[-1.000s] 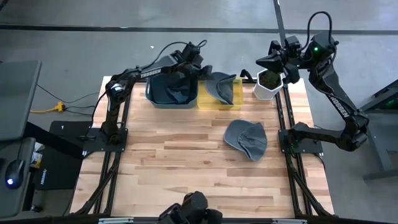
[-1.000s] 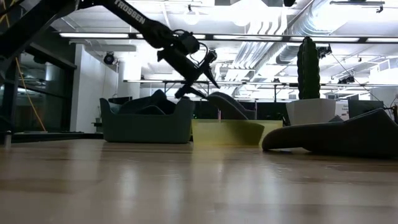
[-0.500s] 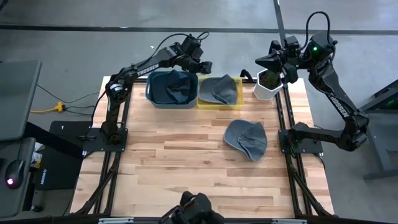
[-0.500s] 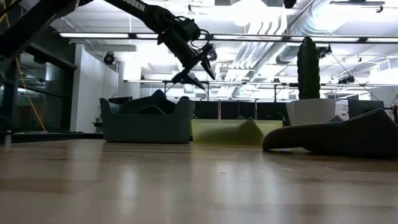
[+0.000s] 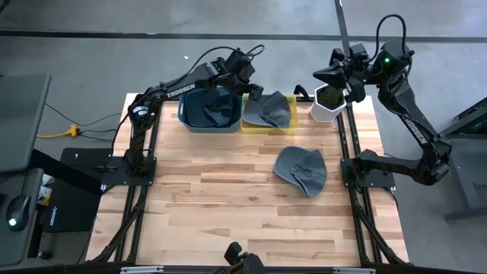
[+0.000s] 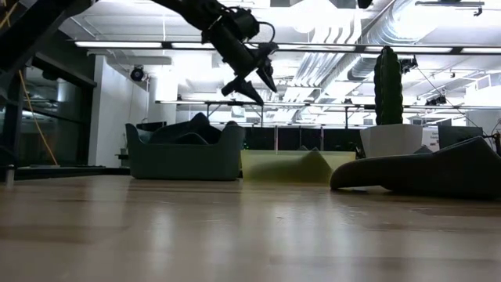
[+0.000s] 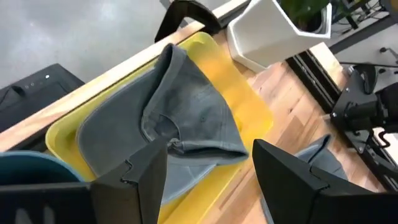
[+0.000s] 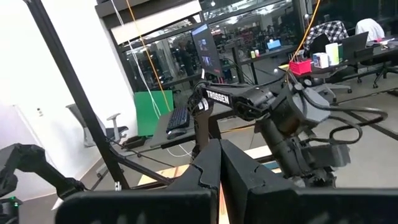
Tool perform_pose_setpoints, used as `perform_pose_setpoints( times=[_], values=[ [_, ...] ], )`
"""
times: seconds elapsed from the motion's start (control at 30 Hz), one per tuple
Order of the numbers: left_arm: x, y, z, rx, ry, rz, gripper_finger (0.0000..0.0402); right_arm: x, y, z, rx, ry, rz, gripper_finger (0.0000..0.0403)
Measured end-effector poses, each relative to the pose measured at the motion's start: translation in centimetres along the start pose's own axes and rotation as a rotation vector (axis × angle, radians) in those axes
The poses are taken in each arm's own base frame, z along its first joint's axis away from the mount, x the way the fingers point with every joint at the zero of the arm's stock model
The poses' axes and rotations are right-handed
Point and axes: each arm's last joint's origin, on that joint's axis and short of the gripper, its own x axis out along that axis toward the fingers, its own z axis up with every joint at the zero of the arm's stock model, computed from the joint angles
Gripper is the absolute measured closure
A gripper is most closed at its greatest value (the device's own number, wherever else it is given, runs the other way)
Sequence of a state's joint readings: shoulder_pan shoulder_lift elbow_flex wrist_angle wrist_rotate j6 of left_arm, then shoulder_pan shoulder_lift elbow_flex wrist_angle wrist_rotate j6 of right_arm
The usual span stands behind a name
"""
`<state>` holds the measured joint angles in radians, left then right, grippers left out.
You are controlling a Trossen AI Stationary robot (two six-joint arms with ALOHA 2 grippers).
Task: Pick & Place hat
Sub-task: Put the gray cap into the yellow bin
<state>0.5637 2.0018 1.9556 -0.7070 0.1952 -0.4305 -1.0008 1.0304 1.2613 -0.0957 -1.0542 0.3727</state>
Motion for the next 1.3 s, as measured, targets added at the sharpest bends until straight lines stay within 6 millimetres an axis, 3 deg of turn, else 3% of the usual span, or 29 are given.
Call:
perform_pose_setpoints(
  times=[0.43,0.73,1.03,1.3],
  values=[
    [-0.7,-3.2,-1.0,0.07,0.005,-0.084,0.0189,0.0,2.2,0.4,-0.034,-0.012,0.05,0.0403],
    [-0.5,-4.7,-1.8,0.085,0.045,-0.155,0.0189,1.5,5.9,2.5,-0.094,0.111,0.038,0.0403],
    [-0.4,-5.9,-2.4,0.088,0.055,-0.183,0.0189,3.9,9.1,-0.1,-0.04,0.552,-0.202,0.0403],
    [-0.2,-7.4,-3.3,0.095,0.072,-0.21,0.0189,5.5,11.9,-3.2,-0.018,0.774,-0.183,0.0403]
  ],
)
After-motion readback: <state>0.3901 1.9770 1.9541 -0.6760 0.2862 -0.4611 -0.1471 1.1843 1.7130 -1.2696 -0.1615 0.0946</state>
